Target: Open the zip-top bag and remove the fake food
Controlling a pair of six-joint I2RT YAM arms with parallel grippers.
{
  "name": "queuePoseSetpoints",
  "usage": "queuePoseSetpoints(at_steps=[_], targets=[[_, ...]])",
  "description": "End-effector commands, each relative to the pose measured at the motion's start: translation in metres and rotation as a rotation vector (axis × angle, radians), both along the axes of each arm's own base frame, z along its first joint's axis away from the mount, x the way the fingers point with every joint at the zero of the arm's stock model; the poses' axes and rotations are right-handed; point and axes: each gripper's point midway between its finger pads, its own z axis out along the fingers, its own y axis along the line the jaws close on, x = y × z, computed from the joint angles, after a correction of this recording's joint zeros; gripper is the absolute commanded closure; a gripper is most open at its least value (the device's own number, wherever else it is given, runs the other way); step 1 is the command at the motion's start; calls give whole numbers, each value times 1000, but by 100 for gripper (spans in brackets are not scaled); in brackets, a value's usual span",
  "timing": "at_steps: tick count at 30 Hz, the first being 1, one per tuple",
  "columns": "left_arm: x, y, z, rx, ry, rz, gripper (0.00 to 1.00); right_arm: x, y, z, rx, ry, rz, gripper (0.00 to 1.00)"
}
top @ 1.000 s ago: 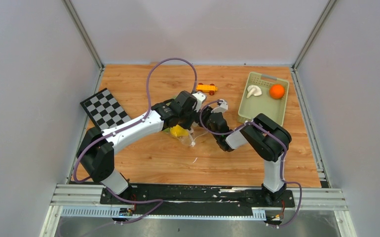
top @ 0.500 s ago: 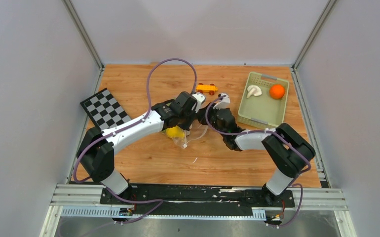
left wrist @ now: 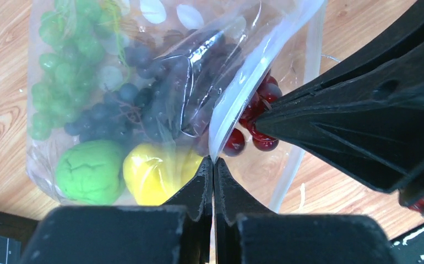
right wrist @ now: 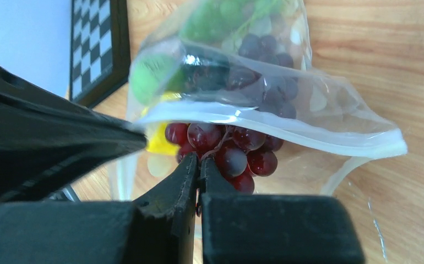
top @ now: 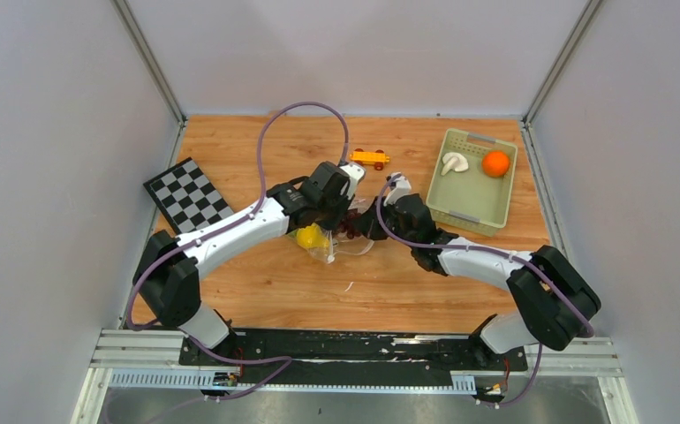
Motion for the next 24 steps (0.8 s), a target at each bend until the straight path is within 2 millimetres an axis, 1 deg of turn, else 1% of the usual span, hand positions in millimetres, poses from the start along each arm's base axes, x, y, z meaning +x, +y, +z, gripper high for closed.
queuePoseSetpoints(at_steps=[1, 4, 7, 10, 16, 20, 22, 24], targets=[[7, -3, 45, -143, -78, 11, 100, -16, -3, -8, -57, 18, 71, 100], [8, -2, 48, -152, -84, 10, 100, -19, 3, 2, -39, 9, 100, 100], [7, -3, 46, -146, -75, 6, 100, -19, 11, 22, -25, -19, 139, 100], [8, 0, 44, -133, -76, 14, 100, -21, 13, 39, -17, -43, 162, 100], [11, 5, 43, -101, -84, 29, 100, -27, 6, 72, -13, -105, 171, 100], [12, 9, 43, -88, -93, 37, 100, -35, 0, 94, -16, -135, 186, 100], [12, 9, 43, -85, -94, 38, 100, -40, -5, 102, -26, -141, 188, 100], [13, 9, 42, -84, -91, 39, 100, -44, -9, 114, -27, -165, 190, 100]])
